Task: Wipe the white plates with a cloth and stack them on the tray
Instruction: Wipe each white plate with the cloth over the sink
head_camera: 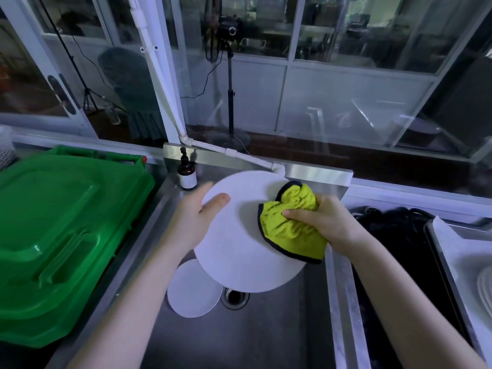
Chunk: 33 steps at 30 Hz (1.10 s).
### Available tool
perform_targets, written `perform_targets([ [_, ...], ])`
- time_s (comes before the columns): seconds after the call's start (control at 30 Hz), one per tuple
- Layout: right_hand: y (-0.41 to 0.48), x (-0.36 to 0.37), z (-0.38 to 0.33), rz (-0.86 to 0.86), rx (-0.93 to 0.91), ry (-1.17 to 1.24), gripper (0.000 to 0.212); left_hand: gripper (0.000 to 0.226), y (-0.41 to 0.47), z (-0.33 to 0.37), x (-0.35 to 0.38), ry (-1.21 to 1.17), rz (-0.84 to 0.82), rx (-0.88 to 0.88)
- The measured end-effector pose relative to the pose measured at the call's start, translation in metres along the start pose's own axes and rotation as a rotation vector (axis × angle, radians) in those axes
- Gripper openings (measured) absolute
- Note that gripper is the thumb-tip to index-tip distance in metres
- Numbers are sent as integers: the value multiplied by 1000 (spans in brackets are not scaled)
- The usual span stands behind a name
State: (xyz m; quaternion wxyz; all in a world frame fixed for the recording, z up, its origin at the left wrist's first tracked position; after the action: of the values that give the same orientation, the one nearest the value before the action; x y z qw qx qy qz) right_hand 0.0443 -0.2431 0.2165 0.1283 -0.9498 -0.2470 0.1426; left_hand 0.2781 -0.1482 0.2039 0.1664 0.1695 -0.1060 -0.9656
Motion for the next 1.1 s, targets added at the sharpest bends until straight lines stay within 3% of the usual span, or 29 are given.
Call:
perform_targets([
  [0.07,1,4,-18,-6,-98,-267,19,35,11,15,9,172,-146,90],
  [0.13,0,13,-23,31,-181,-486,18,13,15,28,19,303,-292,212],
  [0.2,-2,20,-17,99,-228,-525,18,12,17,33,21,406,-328,244],
  [0.27,-6,22,-7,215,-268,-496,17,21,15,31,13,499,-131,250],
  [0.33,-13,23,2,412,-305,-480,16,29,-1,25,1,525,242,208],
  [0.4,-25,30,11,594,-317,-460,14,28,-20,11,2,299,449,-24],
  [0.5,-43,55,19,655,-405,-542,27,47,-31,-12,37,-341,370,-528],
  [0.57,-56,76,19,647,-571,-644,36,66,-28,-10,51,-495,346,-657],
  [0.63,-68,90,19,630,-717,-696,37,70,-27,-9,52,-473,398,-718],
  [0.7,-71,96,21,563,-763,-713,41,47,-30,-17,47,-444,434,-770],
  [0.77,-68,99,28,452,-794,-747,40,16,-33,-23,43,-495,387,-804],
  [0.8,-67,100,32,379,-798,-768,43,11,-35,-25,43,-552,350,-811],
  [0.87,-63,98,41,200,-747,-739,53,14,-37,-28,39,-672,328,-794],
  [0.93,-59,91,45,82,-637,-581,48,22,-41,-32,32,-738,348,-759],
  [1.0,-52,77,42,191,-532,-396,32,23,-43,-34,24,-689,316,-682],
  [1.1,-38,47,24,586,-331,-160,14,33,-46,-30,19,-667,198,-574],
])
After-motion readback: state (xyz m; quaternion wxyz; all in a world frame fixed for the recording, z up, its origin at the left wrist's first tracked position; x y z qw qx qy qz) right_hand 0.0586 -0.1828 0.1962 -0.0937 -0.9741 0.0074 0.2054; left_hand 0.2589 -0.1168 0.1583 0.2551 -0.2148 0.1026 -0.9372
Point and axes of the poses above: each hand's wrist, its own y-axis towards the middle knuckle, its own x-axis out of the palm, z = x × y, the point moved 5 cm from there along y, towards the middle knuckle, and after that the axes turned 10 degrees about x, right-handed, at the moved point
